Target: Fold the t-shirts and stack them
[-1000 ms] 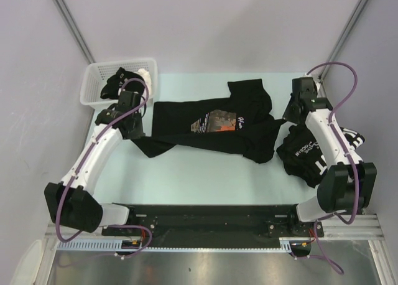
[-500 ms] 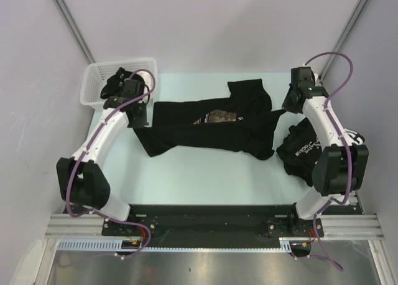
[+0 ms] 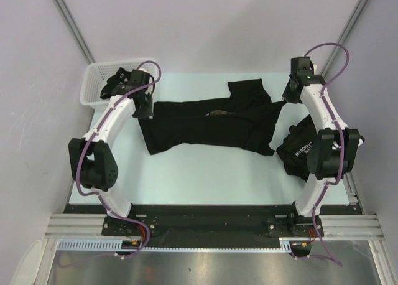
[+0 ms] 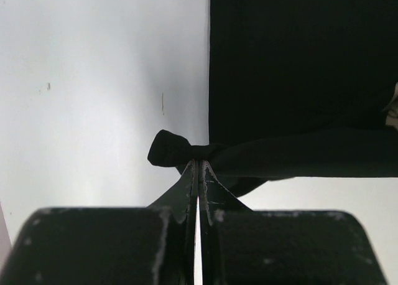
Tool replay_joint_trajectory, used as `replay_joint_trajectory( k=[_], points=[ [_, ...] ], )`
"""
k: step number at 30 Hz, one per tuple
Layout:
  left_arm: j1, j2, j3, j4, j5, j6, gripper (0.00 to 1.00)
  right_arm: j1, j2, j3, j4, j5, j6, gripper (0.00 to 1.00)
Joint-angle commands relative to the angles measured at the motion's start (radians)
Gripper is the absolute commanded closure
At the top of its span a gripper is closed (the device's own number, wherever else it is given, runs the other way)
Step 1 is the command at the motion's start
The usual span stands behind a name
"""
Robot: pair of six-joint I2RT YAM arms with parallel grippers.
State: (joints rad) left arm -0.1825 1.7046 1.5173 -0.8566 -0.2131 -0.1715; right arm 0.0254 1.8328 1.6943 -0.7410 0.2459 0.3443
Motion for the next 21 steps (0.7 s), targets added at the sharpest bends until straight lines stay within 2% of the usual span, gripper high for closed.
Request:
replay_joint_trajectory(
  k=[1,9,16,18,19,21],
  points=[
    [0.011,0.046,0.095,0.002,0.003,0.038,1.00,-0.016,0.049,0.096,-0.017,0.026,-0.022,1.00],
    [0.012,0.138,0.158,-0.021,0.009,0.041,1.00,-0.018,0.160,0.205,-0.075,-0.006,-0.053,1.00],
    [0.011,0.156,0.170,-0.024,0.001,0.041,1.00,-0.044,0.221,0.271,-0.112,-0.019,-0.053,1.00],
    [0.012,0.165,0.175,-0.024,0.004,0.041,1.00,-0.044,0.232,0.280,-0.121,-0.017,-0.053,0.83],
    [0.012,0.168,0.184,-0.027,0.007,0.041,1.00,-0.044,0.241,0.292,-0.126,-0.014,-0.051,0.71],
    [0.012,0.181,0.190,-0.027,0.018,0.043,1.00,-0.044,0.247,0.303,-0.133,-0.019,-0.056,0.64]
  ],
)
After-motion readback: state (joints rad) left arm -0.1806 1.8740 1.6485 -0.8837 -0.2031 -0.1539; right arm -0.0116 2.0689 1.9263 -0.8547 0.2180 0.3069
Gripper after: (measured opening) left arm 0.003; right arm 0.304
